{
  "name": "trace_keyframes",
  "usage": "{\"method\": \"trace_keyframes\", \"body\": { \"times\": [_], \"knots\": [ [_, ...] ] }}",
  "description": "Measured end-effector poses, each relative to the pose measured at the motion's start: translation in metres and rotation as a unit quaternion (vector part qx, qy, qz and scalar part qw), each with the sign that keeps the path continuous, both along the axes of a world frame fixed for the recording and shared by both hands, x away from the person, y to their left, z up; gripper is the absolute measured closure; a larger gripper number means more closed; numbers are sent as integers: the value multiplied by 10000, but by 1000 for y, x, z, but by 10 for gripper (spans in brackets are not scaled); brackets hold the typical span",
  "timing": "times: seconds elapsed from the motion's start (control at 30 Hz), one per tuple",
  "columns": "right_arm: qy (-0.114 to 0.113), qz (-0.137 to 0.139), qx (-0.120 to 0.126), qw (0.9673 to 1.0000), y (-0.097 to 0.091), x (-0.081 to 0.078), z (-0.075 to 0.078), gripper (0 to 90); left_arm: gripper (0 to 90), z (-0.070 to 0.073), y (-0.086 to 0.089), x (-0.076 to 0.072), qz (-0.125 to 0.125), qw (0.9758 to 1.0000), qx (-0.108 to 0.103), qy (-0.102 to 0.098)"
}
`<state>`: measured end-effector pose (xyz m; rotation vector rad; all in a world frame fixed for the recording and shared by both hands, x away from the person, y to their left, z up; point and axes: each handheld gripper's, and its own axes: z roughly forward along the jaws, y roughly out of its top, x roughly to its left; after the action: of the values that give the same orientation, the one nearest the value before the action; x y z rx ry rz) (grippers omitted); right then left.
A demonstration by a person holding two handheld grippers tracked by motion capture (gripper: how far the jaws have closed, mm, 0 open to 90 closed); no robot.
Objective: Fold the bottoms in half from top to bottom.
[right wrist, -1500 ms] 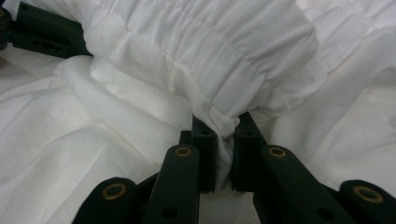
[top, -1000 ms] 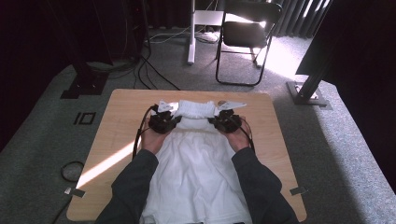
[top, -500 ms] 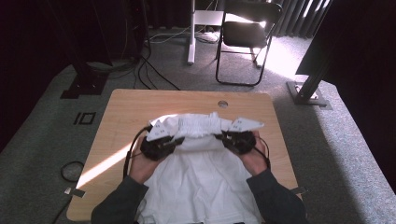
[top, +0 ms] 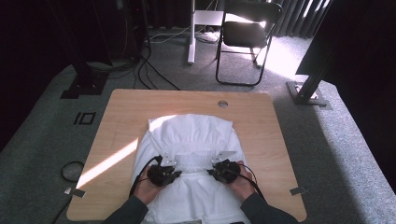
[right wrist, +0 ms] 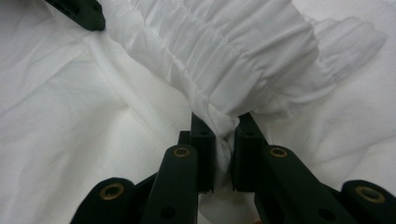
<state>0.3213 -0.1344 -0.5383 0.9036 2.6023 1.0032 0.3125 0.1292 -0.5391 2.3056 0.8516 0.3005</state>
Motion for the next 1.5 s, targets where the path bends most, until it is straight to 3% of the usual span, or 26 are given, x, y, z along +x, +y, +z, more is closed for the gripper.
{"method": "trace_keyframes", "body": {
  "times": [0.17,0.3,0.5,0.7,0.8,0.9,0.93,0.97,1.0,1.03,1.1,1.17,1.23,1.27,1.3,1.33,1.4,1.43,1.5],
  "knots": [
    [92,-209,383,9990,5,26,-8,817,800,4,1,30,125,9989,389,-239],
    [-111,-384,208,9990,13,51,-7,817,797,5,-6,55,284,9960,683,-493],
    [-194,-748,147,9969,16,89,-6,815,795,3,-11,82,586,9949,567,-600],
    [-251,-949,139,9951,19,104,-6,815,788,0,-14,92,812,9925,485,-778],
    [-149,-986,295,9946,16,109,-7,803,763,1,-11,95,855,9935,407,-634],
    [114,-955,491,9942,10,112,-5,659,619,7,-3,96,848,9958,119,-333],
    [114,-955,491,9942,10,112,-5,659,588,7,-3,96,848,9958,119,-333],
    [164,-925,542,9941,7,112,-3,597,588,12,3,94,878,9957,-160,-268],
    [190,-979,738,9923,0,112,4,412,522,15,6,93,905,9952,-248,-275],
    [190,-979,738,9923,0,112,4,412,522,19,10,91,913,9947,-376,-279],
    [110,-1083,858,9904,-5,113,12,298,481,28,17,91,932,9926,-716,-316],
    [80,-1089,913,9898,-7,117,20,242,457,38,25,94,1022,9883,-1063,-382],
    [-1,-1026,1131,9883,-9,120,26,248,473,46,30,101,1238,9845,-1149,-472],
    [-65,-1051,1228,9868,-10,121,30,283,527,48,31,107,1356,9838,-1067,-493],
    [-174,-1103,1405,9838,-12,122,35,387,608,50,31,113,1426,9833,-1022,-486],
    [-165,-1037,1712,9796,-16,123,39,423,681,50,31,116,1463,9829,-1012,-468],
    [-184,-1088,1969,9742,-20,124,45,523,736,48,27,126,1552,9829,-912,-388],
    [-264,-1246,1951,9725,-21,126,47,615,766,46,24,130,1574,9835,-814,-364],
    [-213,-1656,1601,9729,-22,134,47,737,785,40,18,140,1675,9836,-578,-334]
  ]
}}
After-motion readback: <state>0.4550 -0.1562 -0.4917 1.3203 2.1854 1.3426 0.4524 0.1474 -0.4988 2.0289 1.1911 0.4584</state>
